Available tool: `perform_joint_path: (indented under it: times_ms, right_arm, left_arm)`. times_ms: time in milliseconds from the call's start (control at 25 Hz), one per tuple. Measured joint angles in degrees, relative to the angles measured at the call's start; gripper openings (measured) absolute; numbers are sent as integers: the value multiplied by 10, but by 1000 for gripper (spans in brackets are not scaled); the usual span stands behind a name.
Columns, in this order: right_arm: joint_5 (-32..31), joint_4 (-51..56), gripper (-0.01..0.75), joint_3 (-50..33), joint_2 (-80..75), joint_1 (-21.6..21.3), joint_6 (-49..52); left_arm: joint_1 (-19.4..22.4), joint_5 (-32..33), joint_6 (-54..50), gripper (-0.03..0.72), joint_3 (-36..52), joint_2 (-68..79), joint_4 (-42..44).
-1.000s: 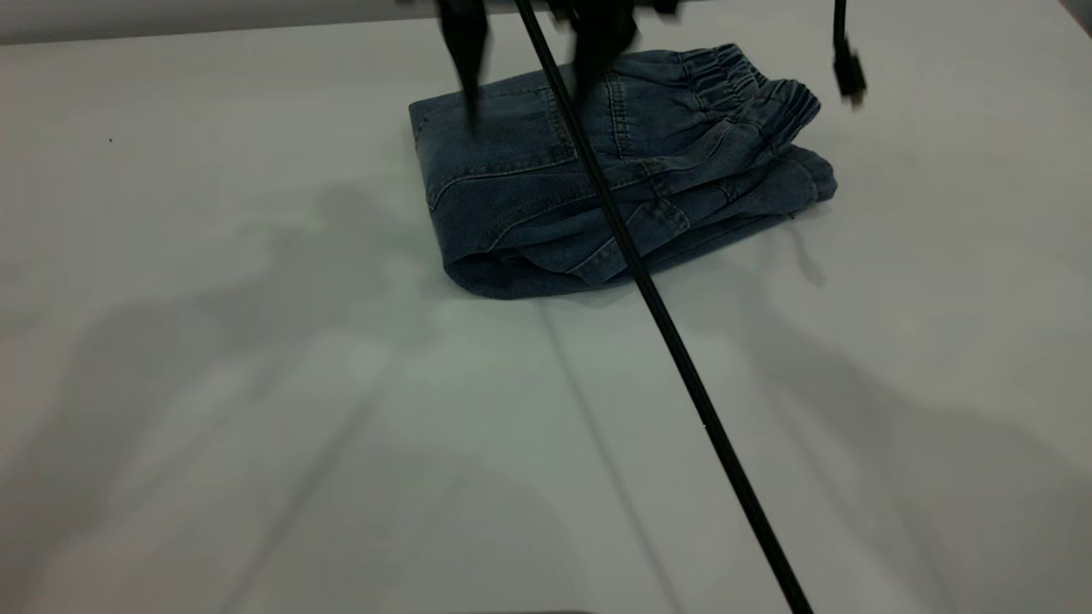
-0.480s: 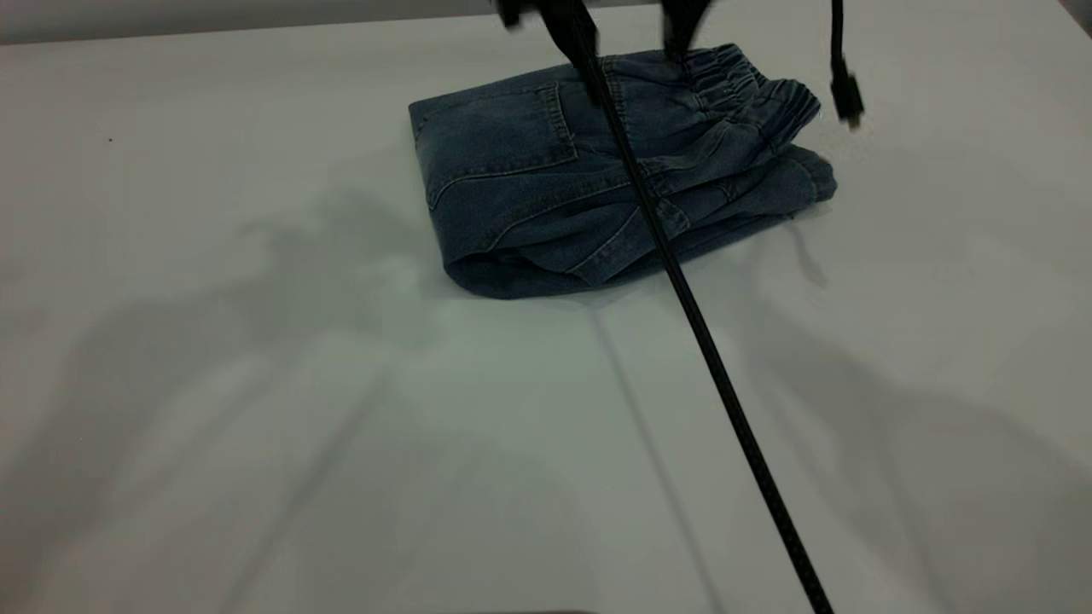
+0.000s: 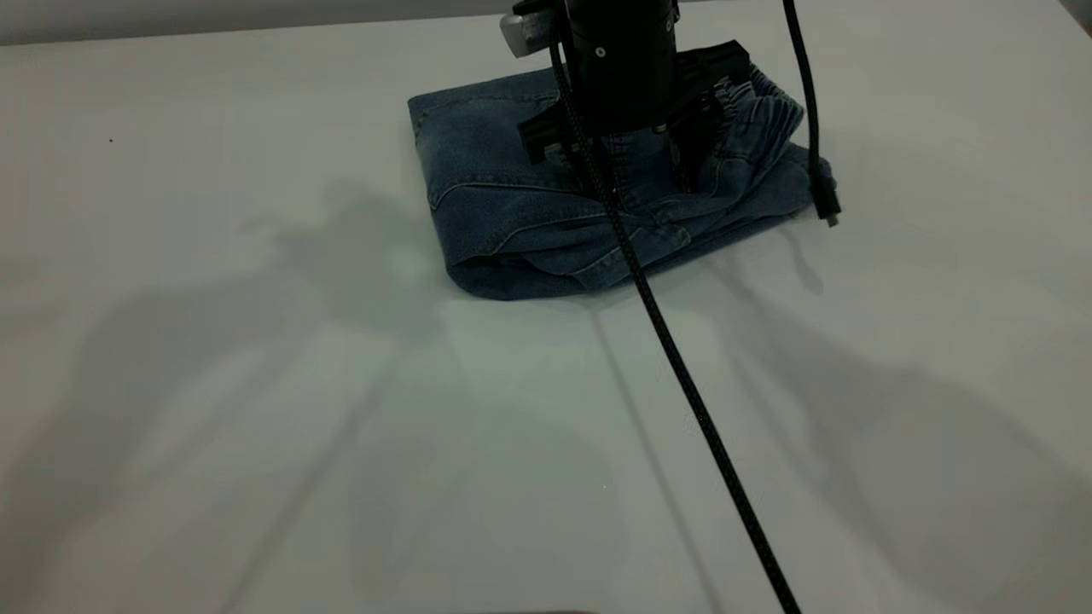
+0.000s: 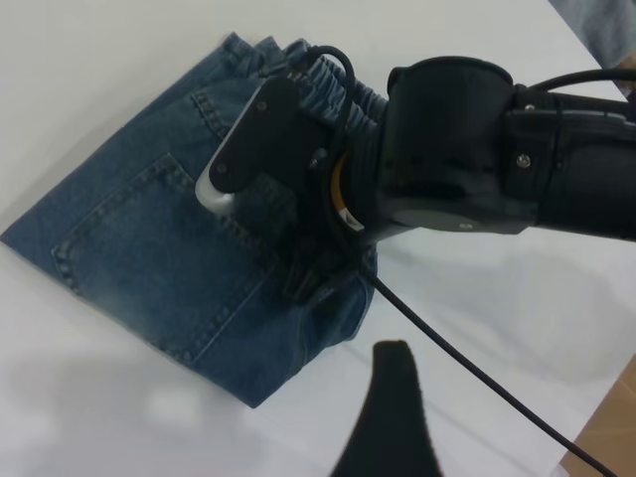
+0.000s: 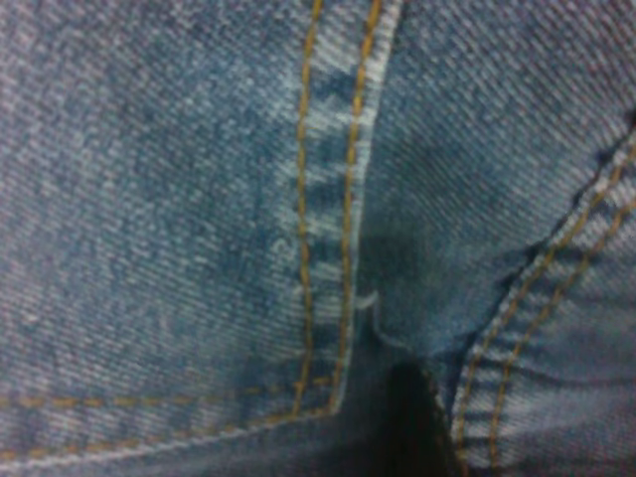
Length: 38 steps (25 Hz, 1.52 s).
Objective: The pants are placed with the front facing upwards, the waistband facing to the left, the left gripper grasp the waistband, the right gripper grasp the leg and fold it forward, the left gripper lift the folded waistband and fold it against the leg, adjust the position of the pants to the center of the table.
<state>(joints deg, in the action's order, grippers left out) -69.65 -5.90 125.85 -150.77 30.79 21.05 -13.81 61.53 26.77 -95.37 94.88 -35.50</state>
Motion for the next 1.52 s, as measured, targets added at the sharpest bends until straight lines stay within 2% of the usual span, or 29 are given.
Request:
perform_joint_path:
  times_ms: [440, 720, 840, 1000, 1200, 1400, 1520]
  right_arm:
    - [-2, 137, 418, 2, -5, -2, 118]
    - [-4, 134, 418, 4, 4, -2, 130]
    - [-4, 131, 418, 12, 29, 0, 109]
    - [-5, 131, 418, 20, 102, 0, 32]
    - [-9, 131, 418, 20, 211, 0, -42]
    - [-17, 131, 418, 2, 337, 0, -89]
    - [-19, 131, 418, -40, 417, 0, -108]
  left_arm:
    - [0, 3, 0, 538, 0, 0, 0]
    - [0, 3, 0, 538, 0, 0, 0]
    - [0, 3, 3, 538, 0, -1, 1]
    - [0, 7, 8, 538, 0, -23, 5]
    - [0, 39, 10, 538, 0, -86, 13]
    - [0, 56, 2, 538, 0, -157, 92]
    - [0, 56, -25, 538, 0, -205, 135]
